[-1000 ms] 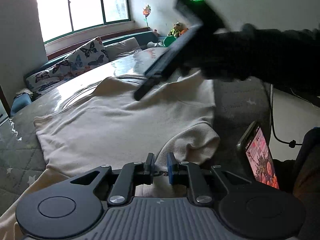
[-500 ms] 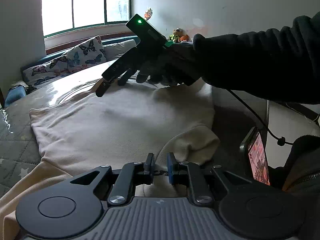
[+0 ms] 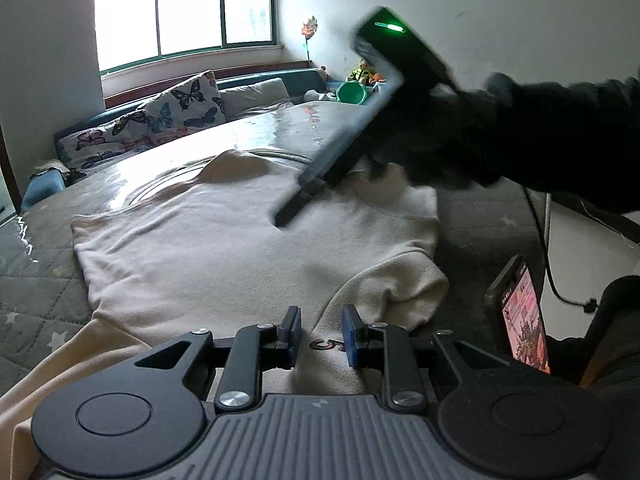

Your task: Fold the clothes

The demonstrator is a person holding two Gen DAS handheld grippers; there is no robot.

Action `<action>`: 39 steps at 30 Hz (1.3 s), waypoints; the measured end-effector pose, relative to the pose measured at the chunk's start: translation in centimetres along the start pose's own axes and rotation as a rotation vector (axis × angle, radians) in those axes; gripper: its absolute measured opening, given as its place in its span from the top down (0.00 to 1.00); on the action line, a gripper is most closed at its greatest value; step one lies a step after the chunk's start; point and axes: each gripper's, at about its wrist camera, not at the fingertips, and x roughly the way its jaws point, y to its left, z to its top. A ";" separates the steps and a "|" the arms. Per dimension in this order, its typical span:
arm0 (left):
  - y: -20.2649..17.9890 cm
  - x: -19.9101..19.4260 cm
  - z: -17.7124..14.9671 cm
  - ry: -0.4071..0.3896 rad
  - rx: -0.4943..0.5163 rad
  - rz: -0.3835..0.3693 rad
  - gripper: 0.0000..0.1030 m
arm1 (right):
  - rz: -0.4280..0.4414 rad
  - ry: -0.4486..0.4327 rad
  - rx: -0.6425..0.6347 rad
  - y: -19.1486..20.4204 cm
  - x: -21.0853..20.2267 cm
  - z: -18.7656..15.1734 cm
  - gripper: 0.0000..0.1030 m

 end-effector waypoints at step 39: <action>1.0 0.2 -0.2 -0.007 -0.069 0.013 0.59 | -0.150 -0.090 0.151 -8.3 5.6 6.9 0.00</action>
